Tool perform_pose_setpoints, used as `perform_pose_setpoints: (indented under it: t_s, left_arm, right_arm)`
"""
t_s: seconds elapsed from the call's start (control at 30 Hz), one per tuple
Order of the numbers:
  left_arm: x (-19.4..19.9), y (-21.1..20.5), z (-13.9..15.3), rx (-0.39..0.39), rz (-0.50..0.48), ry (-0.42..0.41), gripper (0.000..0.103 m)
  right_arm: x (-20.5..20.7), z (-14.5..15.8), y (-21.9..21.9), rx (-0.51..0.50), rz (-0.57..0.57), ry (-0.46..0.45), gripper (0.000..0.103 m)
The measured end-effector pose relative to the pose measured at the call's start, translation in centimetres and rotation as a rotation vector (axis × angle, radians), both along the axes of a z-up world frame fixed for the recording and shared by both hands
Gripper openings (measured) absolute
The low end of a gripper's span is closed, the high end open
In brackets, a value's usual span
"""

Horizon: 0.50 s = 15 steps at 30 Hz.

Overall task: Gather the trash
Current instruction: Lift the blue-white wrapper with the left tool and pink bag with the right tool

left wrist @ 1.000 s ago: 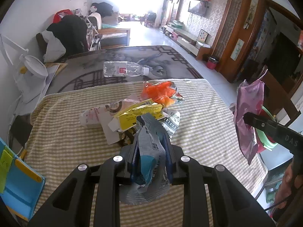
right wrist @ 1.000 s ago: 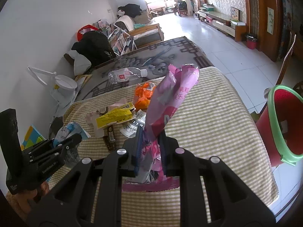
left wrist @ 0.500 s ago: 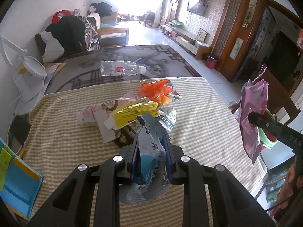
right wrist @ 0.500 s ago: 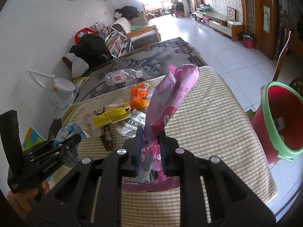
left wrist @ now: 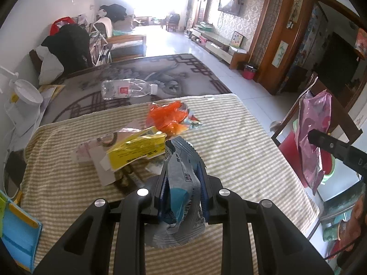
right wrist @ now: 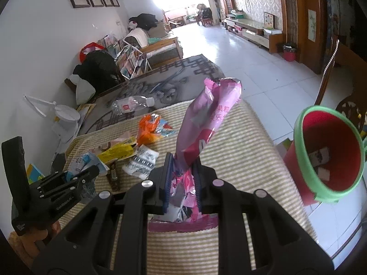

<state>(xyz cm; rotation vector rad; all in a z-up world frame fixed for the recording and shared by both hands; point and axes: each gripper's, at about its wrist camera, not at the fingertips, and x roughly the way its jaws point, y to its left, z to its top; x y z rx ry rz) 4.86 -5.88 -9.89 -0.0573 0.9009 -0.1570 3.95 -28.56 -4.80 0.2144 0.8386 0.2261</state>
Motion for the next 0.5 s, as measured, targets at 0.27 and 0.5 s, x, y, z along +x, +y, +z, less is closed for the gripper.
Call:
perform_pose_setpoints:
  t_s: [0.27,0.5]
  left_arm:
    - [1.2,-4.0,0.5,0.033,0.073,0.001,0.021]
    - [1.0,-8.5,1.1,0.048,0.089,-0.010,0.022]
  right_arm:
    - [2.2,0.8,-3.7,-0.010,0.058,-0.028,0.018]
    - [3.2,1.1,-7.8,0.010,0.098,-0.042,0.018]
